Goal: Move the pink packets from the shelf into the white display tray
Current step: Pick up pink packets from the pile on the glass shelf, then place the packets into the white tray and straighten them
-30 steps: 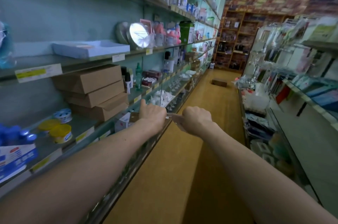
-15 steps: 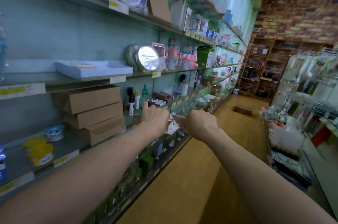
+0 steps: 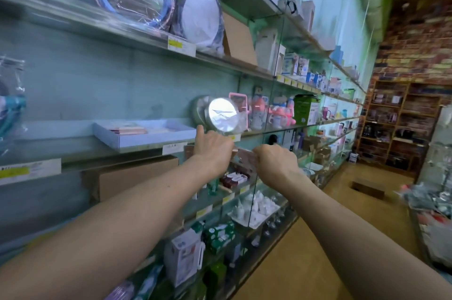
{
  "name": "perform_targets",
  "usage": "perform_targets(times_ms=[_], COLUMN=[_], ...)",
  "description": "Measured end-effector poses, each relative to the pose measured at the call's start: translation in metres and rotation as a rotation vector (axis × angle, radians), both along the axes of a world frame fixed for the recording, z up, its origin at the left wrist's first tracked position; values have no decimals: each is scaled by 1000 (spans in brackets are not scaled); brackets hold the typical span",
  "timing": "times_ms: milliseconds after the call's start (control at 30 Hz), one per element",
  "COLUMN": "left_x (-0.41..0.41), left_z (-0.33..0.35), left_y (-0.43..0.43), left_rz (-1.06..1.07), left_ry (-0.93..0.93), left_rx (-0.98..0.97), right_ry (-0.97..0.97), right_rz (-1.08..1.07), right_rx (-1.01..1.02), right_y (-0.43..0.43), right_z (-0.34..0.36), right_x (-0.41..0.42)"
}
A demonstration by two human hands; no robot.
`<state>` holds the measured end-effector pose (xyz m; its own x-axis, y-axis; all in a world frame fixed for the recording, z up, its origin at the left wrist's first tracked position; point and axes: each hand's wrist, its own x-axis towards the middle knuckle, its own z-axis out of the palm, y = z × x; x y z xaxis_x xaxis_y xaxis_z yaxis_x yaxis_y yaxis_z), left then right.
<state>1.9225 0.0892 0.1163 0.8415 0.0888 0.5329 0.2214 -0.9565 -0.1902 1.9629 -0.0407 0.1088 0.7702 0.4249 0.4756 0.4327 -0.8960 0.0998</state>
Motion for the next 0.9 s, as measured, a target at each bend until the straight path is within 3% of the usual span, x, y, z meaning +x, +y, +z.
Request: perform_targets(times_ms=[433,733,900], left_x=[81,95,107], left_z=[42,57,59], left_y=[108,192,225], left_rz=[129,236,275], left_ry=[-107,-194,-374], left_rx=[-23,-414,-732], right_ry=[-145,-131,-164], right_rz=[182,400,567], right_rx=[80,166,202], right_y=[95,173,208], right_z=[28,27,24], right_x=[101,146,178])
